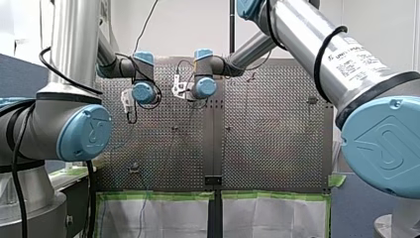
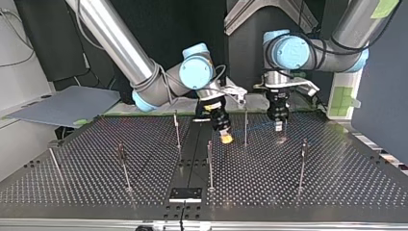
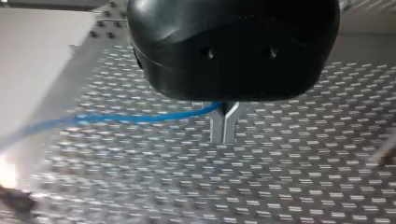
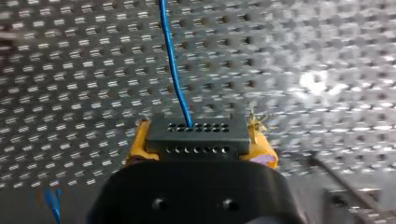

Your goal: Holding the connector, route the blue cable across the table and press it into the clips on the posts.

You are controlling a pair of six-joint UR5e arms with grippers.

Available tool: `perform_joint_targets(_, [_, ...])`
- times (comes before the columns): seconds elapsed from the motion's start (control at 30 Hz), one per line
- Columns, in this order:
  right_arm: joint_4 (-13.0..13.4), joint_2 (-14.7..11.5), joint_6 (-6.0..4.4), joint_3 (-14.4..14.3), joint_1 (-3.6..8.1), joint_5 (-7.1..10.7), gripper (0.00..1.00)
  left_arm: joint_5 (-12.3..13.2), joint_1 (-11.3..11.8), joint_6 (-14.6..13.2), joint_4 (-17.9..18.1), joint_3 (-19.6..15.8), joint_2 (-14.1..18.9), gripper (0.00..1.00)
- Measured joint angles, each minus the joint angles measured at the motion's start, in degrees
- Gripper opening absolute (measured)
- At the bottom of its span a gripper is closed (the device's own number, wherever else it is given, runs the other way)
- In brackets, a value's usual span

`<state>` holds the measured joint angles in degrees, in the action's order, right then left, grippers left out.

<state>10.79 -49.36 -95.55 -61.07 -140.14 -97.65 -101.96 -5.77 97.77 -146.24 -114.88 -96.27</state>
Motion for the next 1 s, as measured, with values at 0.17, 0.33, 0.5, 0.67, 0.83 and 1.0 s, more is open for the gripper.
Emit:
perform_joint_targets(0.17, [0.02, 0.0, 0.0, -2.99, 0.0, -0.01, 0.0, -0.13, -0.16, 0.1, 1.2, -2.33, -2.73, 0.0])
perform_joint_targets(0.33, [0.03, 0.0, 0.55, -5.78, 0.0, -0.1, 0.0, 0.17, -0.18, 0.43, 3.16, -3.88, -3.75, 0.0])
perform_joint_targets(0.5, [0.07, 0.0, 1.11, -7.96, -0.01, -0.17, 0.0, 0.94, -0.2, 0.53, 4.16, -4.6, -3.95, 0.0])
perform_joint_targets(0.67, [0.25, 0.01, 1.37, -10.16, 0.24, -0.22, 0.0, 1.75, -0.44, 0.43, 5.12, -5.13, -5.43, 0.0])
perform_joint_targets(0.83, [0.28, 0.05, 1.42, -11.42, 1.09, -0.04, 0.0, 1.98, -0.71, 0.16, 5.47, -5.19, -7.3, 0.0])
perform_joint_targets(1.0, [0.34, 0.07, 1.29, -12.1, 2.07, 0.11, 0.0, 1.92, -1.34, -0.4, 6.86, -5.3, -9.67, 0.0])
